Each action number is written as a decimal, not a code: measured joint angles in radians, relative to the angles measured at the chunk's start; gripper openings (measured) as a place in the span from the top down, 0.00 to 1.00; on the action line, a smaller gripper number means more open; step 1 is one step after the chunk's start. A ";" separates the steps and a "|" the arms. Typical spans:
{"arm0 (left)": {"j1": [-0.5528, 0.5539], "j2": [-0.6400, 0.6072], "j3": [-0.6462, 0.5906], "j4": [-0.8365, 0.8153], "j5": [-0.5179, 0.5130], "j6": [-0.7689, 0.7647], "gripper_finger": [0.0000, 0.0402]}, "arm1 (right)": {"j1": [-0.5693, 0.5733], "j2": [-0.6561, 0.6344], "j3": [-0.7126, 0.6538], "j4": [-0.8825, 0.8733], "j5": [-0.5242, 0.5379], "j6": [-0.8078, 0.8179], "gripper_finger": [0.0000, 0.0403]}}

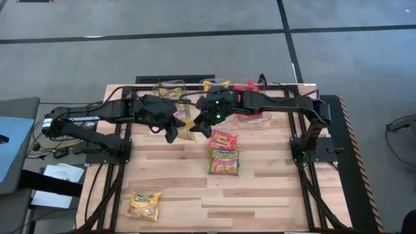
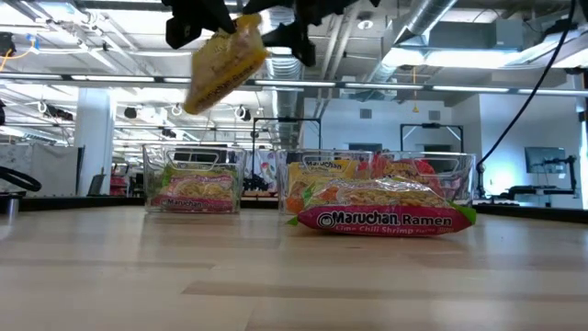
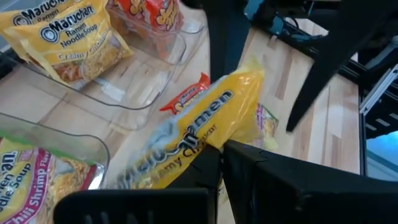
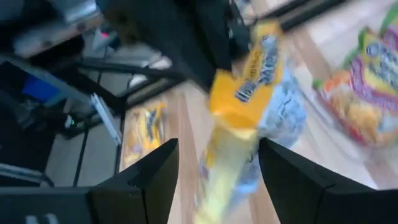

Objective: Sort Maruchan noodles
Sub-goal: Put the yellow noodle pack into the middle transparent bin, then put the green noodle pack into the left transparent bin

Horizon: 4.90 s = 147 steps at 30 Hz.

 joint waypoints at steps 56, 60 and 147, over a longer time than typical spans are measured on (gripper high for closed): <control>-0.008 -0.083 -0.001 -0.038 0.031 0.005 1.00 | -0.268 -0.141 0.001 -0.302 0.236 -0.319 0.99; -0.024 -0.083 -0.017 -0.080 0.029 -0.004 1.00 | -0.308 -0.154 -0.057 -0.317 0.231 -0.336 0.99; -0.206 -0.166 -0.026 -0.124 0.105 -0.022 1.00 | 0.104 -0.144 0.048 -0.835 0.177 -0.045 0.54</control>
